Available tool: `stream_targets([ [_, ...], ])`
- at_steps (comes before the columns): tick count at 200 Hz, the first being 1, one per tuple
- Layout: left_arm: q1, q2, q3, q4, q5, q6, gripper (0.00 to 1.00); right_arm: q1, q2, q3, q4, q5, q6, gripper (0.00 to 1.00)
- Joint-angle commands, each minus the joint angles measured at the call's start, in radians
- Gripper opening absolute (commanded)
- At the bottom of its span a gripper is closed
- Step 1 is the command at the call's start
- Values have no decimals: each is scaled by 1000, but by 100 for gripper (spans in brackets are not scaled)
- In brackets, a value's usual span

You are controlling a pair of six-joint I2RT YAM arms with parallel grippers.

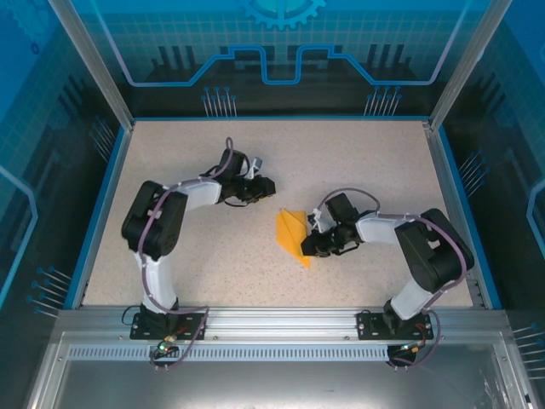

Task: Fold a paper plane with a square sheet of paper (fold left side to right side)
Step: Fourth fold the wing at the center of the table, then turn over the paper at the center of the table.

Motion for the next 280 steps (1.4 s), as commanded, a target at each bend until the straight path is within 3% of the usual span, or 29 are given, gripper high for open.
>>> stream_targets([
  [1, -12, -125, -133, 97, -6, -79, 31, -10, -98, 11, 41, 35, 8, 25],
  [41, -102, -225, -293, 159, -27, -177, 34, -74, -225, 11, 12, 81, -19, 41],
  [75, -188, -166, -262, 128, -62, -184, 34, -106, -319, -6, 5, 94, -20, 50],
  [139, -227, -10, -147, 108, -71, -200, 34, -174, -442, -51, -77, 88, -43, 53],
  [201, -236, 5, -118, 27, -111, -174, 42, -238, -500, -86, -111, 65, -57, 54],
  [280, -252, -26, -102, -56, -171, -165, 48, -244, -487, -100, -93, 50, -52, 55],
])
